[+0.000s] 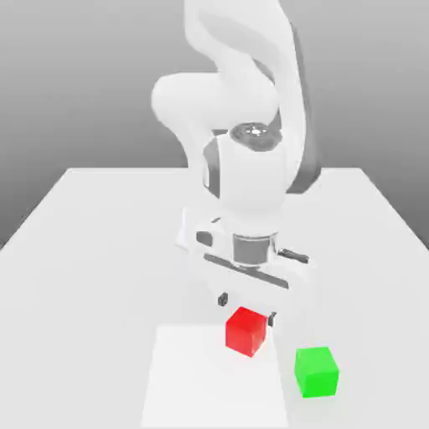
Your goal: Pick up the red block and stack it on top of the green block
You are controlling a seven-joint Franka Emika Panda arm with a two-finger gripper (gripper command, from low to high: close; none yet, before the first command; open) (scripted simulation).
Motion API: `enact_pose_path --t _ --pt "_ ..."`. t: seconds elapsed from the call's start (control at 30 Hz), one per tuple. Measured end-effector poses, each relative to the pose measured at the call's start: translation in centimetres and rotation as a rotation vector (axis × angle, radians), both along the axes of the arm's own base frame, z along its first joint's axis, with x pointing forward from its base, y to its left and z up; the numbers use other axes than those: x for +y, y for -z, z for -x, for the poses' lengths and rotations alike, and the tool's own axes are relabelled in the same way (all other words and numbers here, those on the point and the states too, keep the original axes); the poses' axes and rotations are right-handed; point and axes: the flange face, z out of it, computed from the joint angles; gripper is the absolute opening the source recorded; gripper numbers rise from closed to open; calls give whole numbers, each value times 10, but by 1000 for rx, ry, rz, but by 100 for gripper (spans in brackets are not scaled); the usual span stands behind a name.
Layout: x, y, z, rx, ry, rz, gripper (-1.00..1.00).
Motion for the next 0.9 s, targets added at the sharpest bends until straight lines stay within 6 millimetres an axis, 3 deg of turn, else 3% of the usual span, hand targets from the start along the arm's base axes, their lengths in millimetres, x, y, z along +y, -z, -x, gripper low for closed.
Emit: enact_pose_path --t 0.1,0.13,0.37,0.7,0.77,0.9 --pt "0 20 3 3 -2 -4 0" --pt "0 25 4 4 -3 -4 -100" --pt "0 25 4 2 -3 -4 -100" --pt "1 -34 3 2 -7 -2 -100" --pt "15 -42 -5 5 -10 -4 -100" --pt "62 -59 -38 9 -7 -4 -100"
